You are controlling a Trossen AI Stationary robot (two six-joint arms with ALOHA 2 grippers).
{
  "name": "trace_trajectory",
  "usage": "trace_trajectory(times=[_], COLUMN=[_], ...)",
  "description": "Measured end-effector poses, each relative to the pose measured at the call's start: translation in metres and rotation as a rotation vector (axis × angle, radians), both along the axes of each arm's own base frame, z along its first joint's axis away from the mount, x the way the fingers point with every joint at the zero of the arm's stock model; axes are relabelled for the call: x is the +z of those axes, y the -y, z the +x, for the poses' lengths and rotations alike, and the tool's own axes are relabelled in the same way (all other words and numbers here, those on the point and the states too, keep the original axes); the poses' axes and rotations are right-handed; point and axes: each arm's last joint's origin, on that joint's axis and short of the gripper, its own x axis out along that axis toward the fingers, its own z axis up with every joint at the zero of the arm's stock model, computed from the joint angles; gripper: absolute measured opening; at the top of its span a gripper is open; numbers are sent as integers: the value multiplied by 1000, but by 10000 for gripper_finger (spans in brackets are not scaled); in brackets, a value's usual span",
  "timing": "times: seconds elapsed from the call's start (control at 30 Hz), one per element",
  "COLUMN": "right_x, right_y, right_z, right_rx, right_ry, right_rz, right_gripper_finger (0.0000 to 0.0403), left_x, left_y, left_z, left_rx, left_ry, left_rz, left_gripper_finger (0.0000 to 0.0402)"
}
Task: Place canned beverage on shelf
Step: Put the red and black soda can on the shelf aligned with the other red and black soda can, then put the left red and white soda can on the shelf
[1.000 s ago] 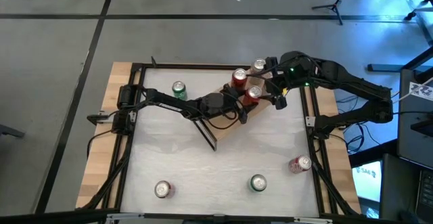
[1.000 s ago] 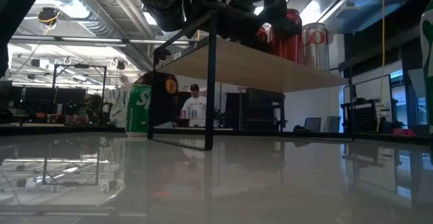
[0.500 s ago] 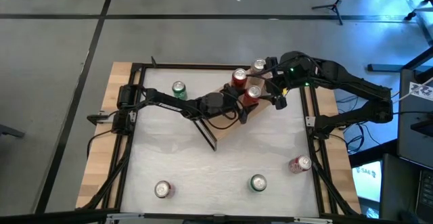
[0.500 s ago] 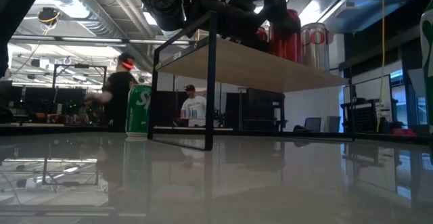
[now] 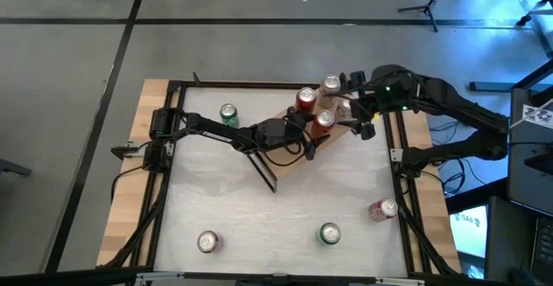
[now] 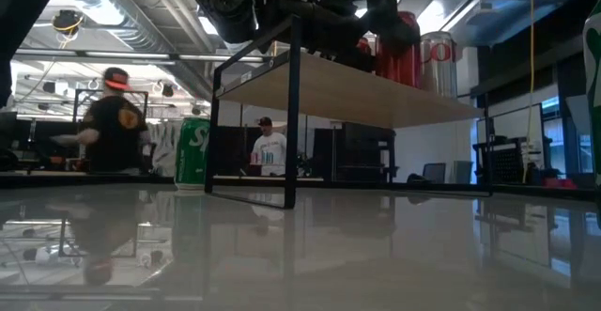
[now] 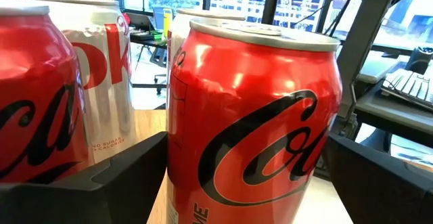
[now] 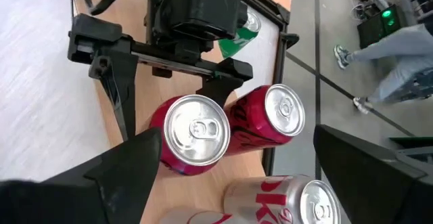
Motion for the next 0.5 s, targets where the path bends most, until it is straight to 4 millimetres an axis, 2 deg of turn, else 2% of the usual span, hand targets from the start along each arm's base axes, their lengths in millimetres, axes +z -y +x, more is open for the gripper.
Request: trace_trajectory(times=[0.2, 0.5], right_x=[-1, -6], right_y=[-2, -5], right_z=[-3, -9], right_rx=[22, 68], right_ry=[-14, -81], right_rz=[23, 93], right_gripper_finger=[379, 379], left_x=[1, 14], left_y=[0, 1], left_z=[0, -5], left_rx=[0, -1], left_ry=[1, -9], left_rz=[1, 50], left_gripper_finger=[373, 373])
